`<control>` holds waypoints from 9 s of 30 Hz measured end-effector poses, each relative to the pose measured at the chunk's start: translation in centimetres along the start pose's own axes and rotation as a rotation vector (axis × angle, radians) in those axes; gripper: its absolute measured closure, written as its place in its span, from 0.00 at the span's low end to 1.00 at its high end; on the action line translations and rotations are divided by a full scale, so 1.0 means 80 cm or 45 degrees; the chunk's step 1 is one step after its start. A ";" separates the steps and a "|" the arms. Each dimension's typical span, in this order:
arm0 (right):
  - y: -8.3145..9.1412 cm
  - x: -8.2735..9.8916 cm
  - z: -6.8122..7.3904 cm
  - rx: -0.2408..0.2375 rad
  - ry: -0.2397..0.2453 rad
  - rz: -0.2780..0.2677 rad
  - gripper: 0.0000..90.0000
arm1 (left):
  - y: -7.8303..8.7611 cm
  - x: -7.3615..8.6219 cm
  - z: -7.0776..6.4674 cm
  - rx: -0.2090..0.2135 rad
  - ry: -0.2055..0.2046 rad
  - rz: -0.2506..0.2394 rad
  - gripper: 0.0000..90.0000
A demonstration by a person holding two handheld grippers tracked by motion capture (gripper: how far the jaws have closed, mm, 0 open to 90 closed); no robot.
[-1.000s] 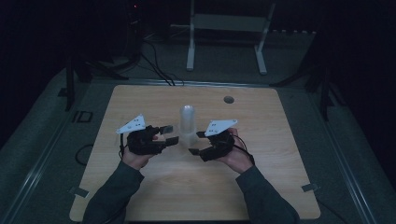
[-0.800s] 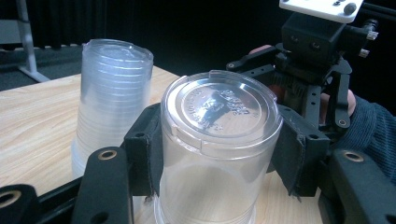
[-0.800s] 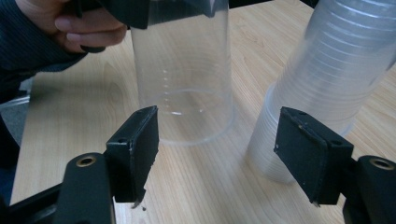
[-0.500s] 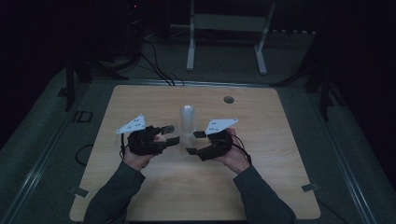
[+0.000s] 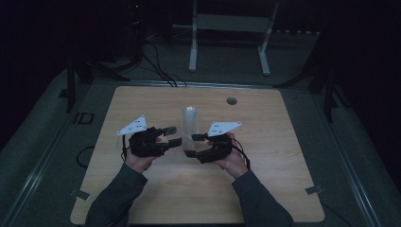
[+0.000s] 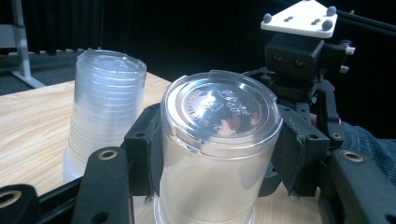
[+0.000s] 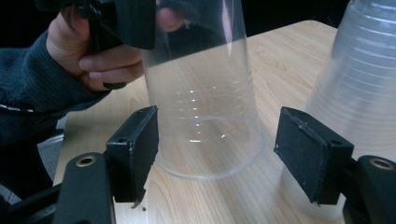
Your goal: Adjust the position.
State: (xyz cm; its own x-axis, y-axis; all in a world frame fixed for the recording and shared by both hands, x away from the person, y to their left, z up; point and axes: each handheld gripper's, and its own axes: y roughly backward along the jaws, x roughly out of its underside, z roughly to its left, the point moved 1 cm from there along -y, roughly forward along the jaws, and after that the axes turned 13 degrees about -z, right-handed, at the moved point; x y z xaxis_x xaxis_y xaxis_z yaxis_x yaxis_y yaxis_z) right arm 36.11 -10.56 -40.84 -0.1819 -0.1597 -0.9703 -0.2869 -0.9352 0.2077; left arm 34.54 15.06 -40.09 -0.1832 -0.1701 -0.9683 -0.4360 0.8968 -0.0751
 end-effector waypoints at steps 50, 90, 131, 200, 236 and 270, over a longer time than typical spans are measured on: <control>-0.023 0.002 0.006 -0.028 -0.023 -0.091 0.32 | 0.002 -0.001 0.003 0.025 0.075 -0.064 0.42; -0.011 -0.007 0.003 0.052 0.106 0.090 0.37 | 0.010 -0.006 0.006 -0.028 0.039 -0.044 0.32; 0.005 -0.021 -0.003 0.056 0.305 0.409 0.37 | 0.011 -0.007 0.003 -0.050 -0.079 0.118 0.33; -0.013 -0.034 0.010 0.016 0.599 0.814 0.37 | -0.022 -0.003 -0.020 -0.069 -0.435 0.612 0.33; -0.035 -0.028 0.020 0.007 0.726 1.016 0.37 | -0.047 0.009 -0.034 -0.069 -0.643 0.880 0.34; -0.045 -0.024 0.026 -0.035 0.763 1.071 0.38 | -0.057 0.022 -0.039 -0.021 -0.700 0.969 0.38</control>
State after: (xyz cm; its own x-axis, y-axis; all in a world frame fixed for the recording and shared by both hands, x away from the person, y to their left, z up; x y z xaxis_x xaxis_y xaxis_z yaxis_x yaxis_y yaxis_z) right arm 35.55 -6.25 -39.45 0.1866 -0.8898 -0.4165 -0.2609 -0.4536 0.8522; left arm 33.49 9.40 -40.69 0.0161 0.6803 -0.7328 -0.3835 0.6810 0.6238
